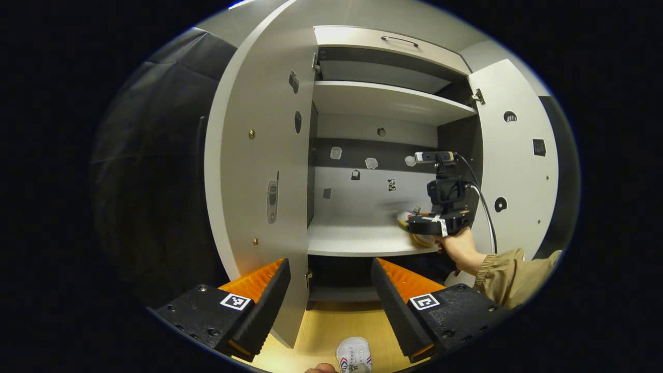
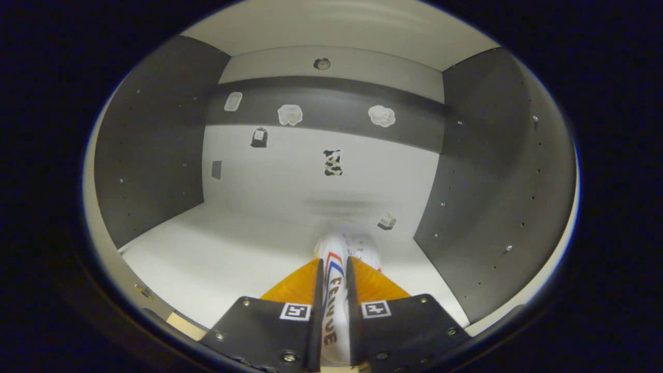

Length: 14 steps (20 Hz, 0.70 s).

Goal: Grab one shoe with the right hand and put it into the shoe cabinet, grab the other shoe with the left hand and put it into the shoe cabinet; then close the right door with the right hand and the left door with the left hand.

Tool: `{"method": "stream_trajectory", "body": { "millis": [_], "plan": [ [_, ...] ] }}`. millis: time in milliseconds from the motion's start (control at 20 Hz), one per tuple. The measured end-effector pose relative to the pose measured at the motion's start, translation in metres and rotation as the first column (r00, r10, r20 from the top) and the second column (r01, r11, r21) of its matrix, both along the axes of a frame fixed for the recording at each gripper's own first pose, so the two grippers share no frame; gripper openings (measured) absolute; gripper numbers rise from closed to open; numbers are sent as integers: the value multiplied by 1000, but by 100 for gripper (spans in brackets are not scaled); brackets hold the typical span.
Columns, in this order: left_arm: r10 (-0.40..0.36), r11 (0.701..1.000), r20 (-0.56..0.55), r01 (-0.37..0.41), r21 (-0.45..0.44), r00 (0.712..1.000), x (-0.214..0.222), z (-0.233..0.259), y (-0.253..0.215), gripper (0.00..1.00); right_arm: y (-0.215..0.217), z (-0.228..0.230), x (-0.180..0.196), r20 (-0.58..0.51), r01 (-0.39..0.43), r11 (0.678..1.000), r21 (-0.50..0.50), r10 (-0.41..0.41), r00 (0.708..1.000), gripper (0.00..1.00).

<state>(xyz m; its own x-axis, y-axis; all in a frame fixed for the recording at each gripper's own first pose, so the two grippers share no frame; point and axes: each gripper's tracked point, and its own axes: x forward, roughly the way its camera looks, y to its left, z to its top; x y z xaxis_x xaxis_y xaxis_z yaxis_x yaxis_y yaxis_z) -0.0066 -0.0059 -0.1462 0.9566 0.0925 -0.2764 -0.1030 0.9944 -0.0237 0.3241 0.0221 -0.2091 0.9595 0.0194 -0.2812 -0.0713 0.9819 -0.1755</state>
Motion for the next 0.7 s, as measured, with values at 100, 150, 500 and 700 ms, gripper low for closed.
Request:
{"method": "stream_trajectory", "body": {
  "millis": [100,150,500,700],
  "plan": [
    [-13,1000,-26,13,-5,1000,-1,-14,-4,96,-3,19,-5,43,8,1000,-9,-8,999,19],
    [-20,1000,-41,19,-9,999,-1,-22,-6,96,-3,28,-11,59,4,1000,-16,-3,998,19],
    [-56,998,-195,59,14,979,-11,-117,-15,96,6,122,-79,232,-48,999,6,46,972,19],
    [-91,996,-265,90,-16,960,-24,-187,-27,96,4,180,-126,323,-67,997,25,56,945,19]
  ]
}}
